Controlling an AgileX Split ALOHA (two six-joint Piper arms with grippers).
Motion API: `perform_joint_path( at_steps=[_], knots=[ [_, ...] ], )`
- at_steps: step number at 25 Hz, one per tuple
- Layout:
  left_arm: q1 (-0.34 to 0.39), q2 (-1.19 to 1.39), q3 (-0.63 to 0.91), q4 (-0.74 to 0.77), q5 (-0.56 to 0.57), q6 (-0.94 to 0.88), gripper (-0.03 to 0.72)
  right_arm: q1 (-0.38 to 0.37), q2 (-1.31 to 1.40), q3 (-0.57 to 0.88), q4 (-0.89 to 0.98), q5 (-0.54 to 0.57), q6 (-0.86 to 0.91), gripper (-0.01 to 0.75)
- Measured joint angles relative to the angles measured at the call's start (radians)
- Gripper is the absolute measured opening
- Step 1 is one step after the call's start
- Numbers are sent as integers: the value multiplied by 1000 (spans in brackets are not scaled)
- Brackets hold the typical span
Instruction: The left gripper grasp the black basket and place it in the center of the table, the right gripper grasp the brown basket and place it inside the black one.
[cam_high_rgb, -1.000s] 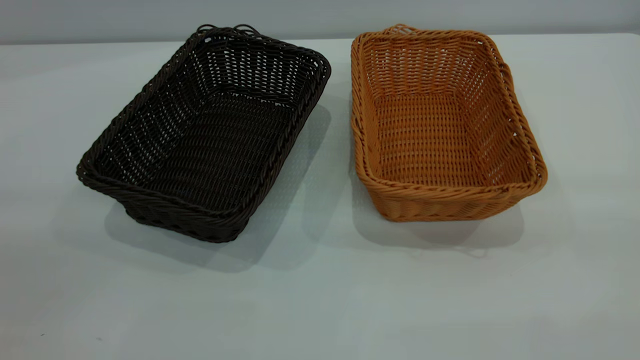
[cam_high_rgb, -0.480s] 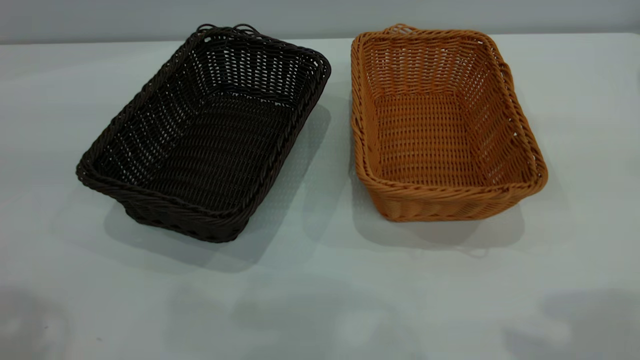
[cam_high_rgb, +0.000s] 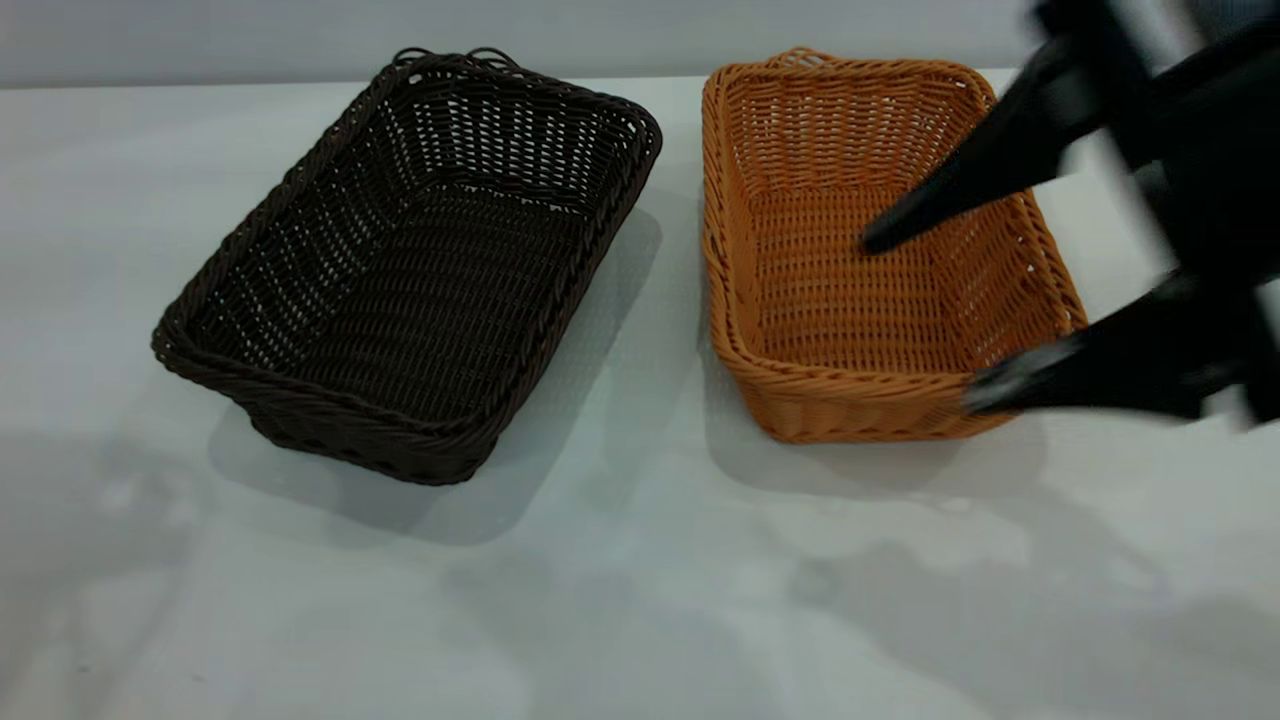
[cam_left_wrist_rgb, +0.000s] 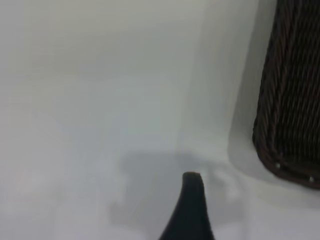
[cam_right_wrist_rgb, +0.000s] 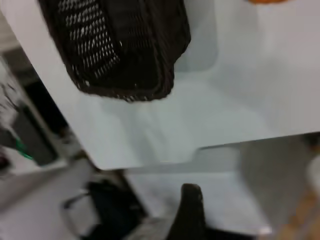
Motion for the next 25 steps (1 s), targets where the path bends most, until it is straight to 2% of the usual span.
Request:
perform_joint_path(
  at_steps=[3,10,12,18,25],
  knots=[
    [0,65,-32,0,-7,-34,591,43,139,-51,138,1,-36,558],
    [0,139,-65,0,-25,-46,591,57,367,-216,172,-18,127,554],
    [0,147,-71,0,-34,-47,591,57,399,-242,172,-60,193,554],
    [0,202,-92,0,-55,-60,591,57,432,-265,176,-276,338,554],
    [-2,360,-221,0,-17,-61,591,57,474,-311,183,-370,405,542]
  ],
)
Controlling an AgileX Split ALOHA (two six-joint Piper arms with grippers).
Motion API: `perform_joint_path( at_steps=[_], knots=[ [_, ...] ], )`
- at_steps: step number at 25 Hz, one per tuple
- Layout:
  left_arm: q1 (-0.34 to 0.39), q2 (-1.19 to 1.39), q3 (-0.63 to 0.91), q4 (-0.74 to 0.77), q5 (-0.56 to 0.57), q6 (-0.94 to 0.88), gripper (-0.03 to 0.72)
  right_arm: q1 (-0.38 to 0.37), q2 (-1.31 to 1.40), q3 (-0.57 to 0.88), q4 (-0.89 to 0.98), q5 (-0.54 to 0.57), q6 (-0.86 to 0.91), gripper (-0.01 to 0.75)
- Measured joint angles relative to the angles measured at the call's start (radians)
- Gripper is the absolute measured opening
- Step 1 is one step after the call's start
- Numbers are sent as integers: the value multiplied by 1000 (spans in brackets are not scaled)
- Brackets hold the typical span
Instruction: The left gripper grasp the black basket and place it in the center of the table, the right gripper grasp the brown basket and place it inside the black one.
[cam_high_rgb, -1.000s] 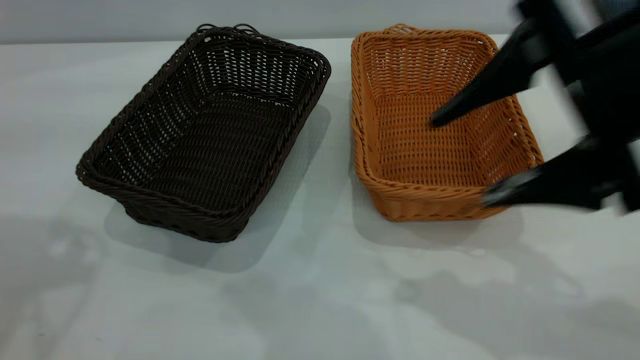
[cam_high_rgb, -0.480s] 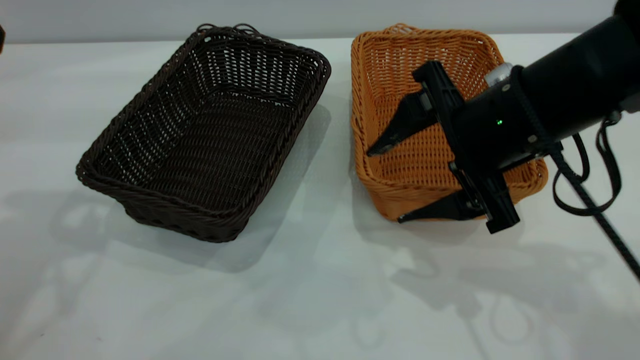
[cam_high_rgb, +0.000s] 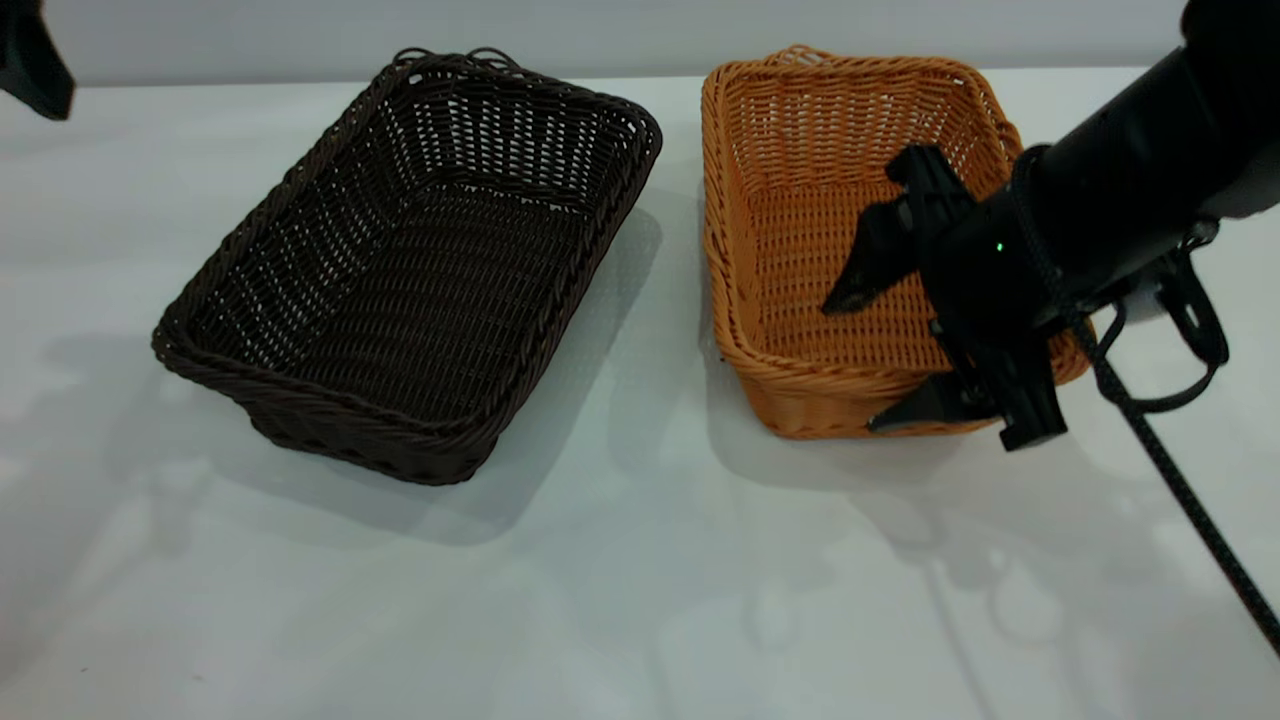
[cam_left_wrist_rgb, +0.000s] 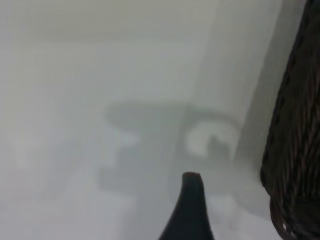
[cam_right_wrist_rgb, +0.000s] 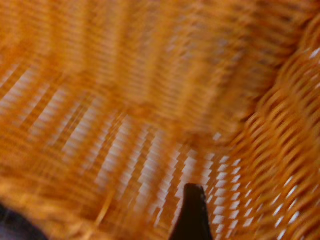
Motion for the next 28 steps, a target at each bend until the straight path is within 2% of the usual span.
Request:
perform_joint_path(
  at_steps=[5,14,21,24,26,28],
  knots=[
    [-38,126,-130,0,57,2,591,0,41,0,5,-38,75,508],
    [-136,399,-354,0,95,17,591,0,47,-2,7,-50,63,498],
    [-143,597,-490,0,101,23,575,0,48,-2,8,-50,60,487],
    [-149,649,-502,0,112,24,527,0,48,-2,8,-51,58,437],
    [-154,663,-503,0,112,24,468,0,48,-2,8,-55,57,371],
    [-159,666,-504,1,109,24,375,0,48,-2,8,-60,53,288]
  ],
)
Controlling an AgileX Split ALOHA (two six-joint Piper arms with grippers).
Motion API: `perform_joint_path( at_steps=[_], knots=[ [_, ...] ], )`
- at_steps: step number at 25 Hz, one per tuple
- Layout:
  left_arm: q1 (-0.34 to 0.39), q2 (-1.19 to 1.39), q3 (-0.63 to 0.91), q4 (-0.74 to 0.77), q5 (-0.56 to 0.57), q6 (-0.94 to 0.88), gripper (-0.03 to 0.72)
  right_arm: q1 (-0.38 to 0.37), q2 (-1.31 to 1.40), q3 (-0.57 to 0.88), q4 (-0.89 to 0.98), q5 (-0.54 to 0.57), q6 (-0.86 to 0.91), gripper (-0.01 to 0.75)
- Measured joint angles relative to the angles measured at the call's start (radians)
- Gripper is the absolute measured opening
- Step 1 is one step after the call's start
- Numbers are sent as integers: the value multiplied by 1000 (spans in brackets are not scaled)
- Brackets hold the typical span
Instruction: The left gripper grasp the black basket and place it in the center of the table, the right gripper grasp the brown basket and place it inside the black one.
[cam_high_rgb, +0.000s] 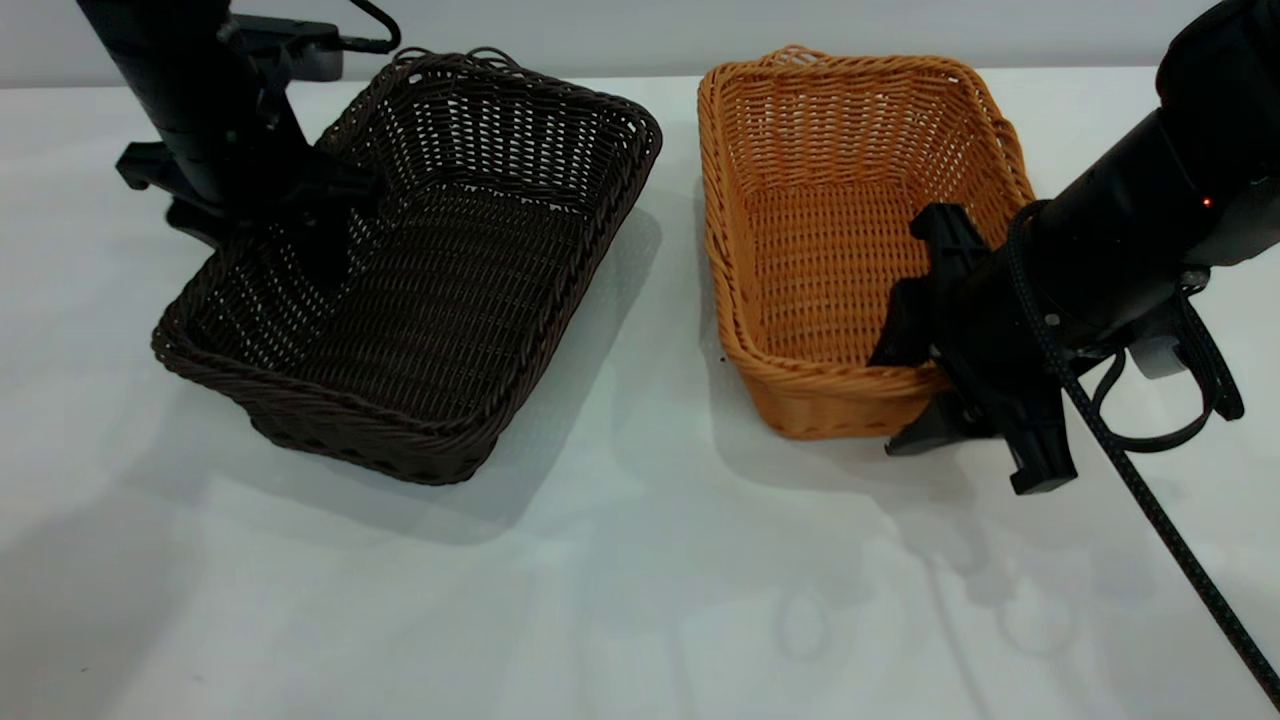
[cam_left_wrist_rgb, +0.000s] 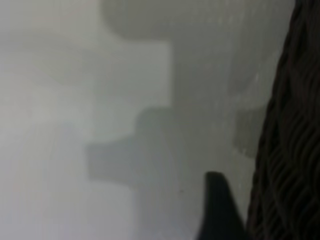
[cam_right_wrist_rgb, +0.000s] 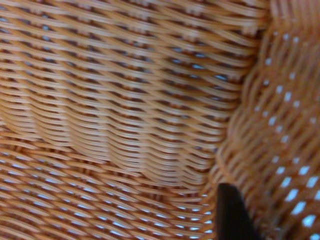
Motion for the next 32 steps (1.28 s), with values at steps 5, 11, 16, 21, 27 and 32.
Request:
perform_joint_path(
  at_steps=[5,11,16,21,27,32],
  knots=[
    [0,0,-2,9,-13,26,103,-6,-1,-11,7,-1,3,88],
    [0,0,-3,-11,-40,106,79,-109,-51,-135,-16,0,-75,68],
    [-18,0,-31,-20,-42,311,78,-253,-73,-338,-176,93,-183,67],
    [-96,2,-76,-21,-66,671,78,-376,-53,-478,-609,402,-27,83],
    [-211,18,-90,-21,-152,1040,78,-434,-62,-653,-905,617,-36,68],
    [-259,40,-94,-22,-217,1210,78,-415,-79,-673,-900,716,-79,66]
  ],
)
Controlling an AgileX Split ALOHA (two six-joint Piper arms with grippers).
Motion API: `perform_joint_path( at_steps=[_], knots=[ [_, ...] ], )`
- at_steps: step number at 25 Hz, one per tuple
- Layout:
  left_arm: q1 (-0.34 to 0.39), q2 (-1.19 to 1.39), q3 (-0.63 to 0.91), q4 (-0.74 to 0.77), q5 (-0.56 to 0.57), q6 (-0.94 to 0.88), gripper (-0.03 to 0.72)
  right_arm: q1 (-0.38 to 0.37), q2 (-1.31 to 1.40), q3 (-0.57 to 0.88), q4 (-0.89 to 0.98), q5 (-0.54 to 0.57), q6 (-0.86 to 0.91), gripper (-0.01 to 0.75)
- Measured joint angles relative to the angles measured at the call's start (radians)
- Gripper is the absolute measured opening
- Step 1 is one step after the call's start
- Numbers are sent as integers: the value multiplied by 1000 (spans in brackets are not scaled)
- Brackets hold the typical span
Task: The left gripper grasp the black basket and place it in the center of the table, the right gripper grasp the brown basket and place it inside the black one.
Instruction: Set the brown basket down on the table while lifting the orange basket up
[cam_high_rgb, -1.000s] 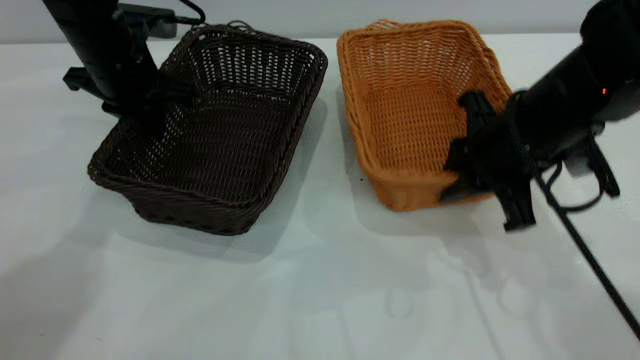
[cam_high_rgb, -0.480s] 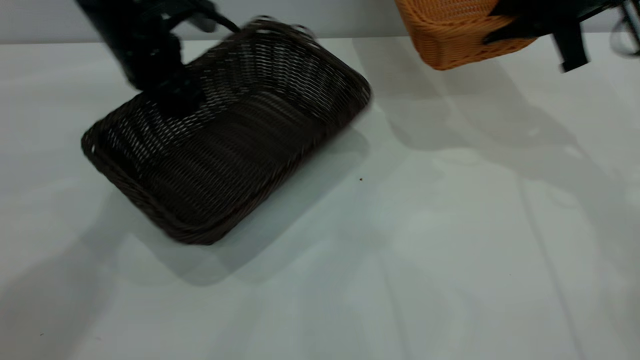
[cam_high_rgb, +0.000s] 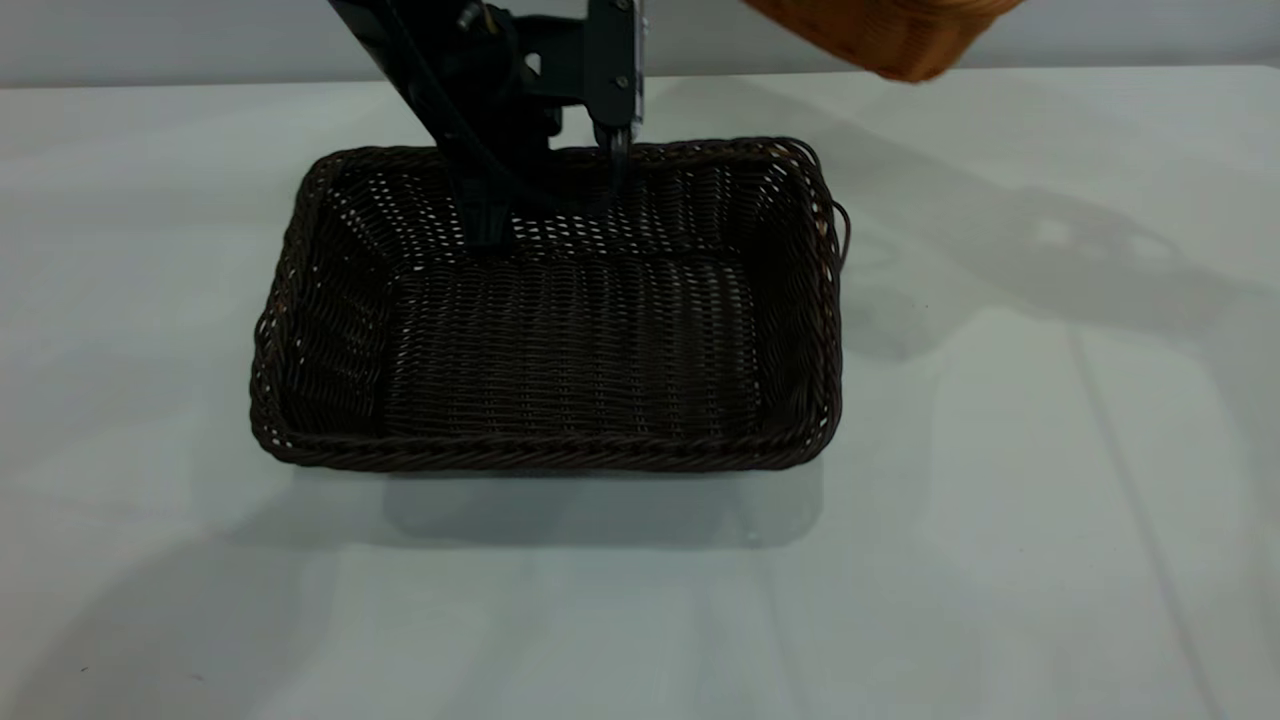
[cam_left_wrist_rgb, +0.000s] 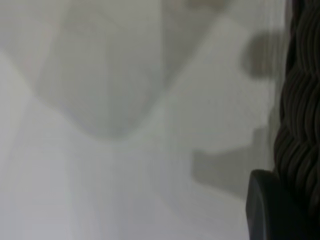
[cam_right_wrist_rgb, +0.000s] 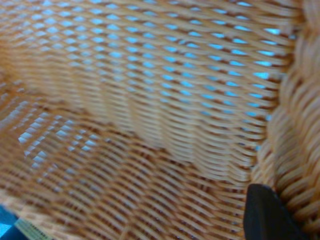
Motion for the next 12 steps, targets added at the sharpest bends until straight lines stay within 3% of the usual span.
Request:
perform_joint_path(
  at_steps=[12],
  knots=[
    [-10,23,-6,21,-46,-30,97,-3,0,0,-13,13,-32,65]
  ],
)
